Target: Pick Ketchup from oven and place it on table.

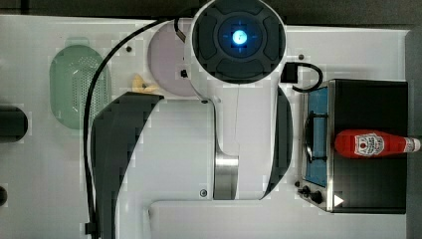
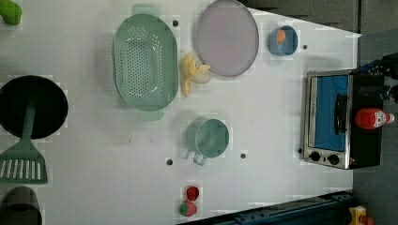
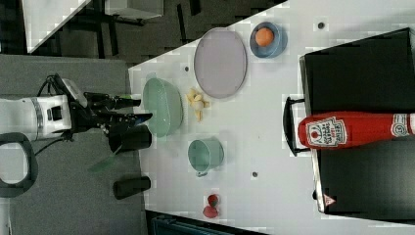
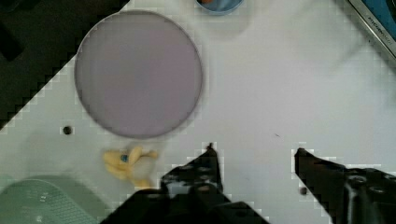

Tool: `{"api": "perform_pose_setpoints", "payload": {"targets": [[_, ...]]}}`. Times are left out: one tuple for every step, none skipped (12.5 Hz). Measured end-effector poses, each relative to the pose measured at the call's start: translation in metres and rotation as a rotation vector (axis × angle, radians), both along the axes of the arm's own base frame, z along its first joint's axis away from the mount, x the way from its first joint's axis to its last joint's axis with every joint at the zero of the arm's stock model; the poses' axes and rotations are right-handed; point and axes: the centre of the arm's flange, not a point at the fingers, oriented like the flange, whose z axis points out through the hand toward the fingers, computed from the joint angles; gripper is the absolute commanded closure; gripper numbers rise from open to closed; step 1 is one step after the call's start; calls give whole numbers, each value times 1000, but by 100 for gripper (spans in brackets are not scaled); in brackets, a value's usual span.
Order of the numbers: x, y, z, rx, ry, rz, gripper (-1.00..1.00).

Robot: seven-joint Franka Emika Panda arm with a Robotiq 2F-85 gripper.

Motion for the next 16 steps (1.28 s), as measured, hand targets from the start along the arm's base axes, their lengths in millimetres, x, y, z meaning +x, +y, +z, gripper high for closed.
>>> {"api": "perform_pose_setpoints", "payload": {"targets": [[-34, -7, -7, 3, 70, -11, -59], [-72, -19, -6, 10, 131, -33, -81], [-99, -35, 8, 11, 112, -65, -99], [-118, -50, 32, 17, 51, -95, -100], [-130, -62, 57, 25, -13, -119, -100], [-137, -74, 79, 30, -68, -141, -100], [-139, -87, 97, 38, -124, -166, -100], [-136, -100, 106, 37, -179, -192, -100], [-128, -114, 105, 36, -225, -221, -100], [-123, -130, 96, 31, -216, -248, -100], [-119, -148, 81, 29, -182, -278, -100], [-114, -168, 63, 39, -149, -315, -100], [-111, -192, 42, 62, -122, -363, -100], [-110, -216, 19, 82, -90, -416, -100], [-112, -239, 1, 81, -58, -463, -100], [-114, -258, -14, 63, -34, -499, -100]]}}
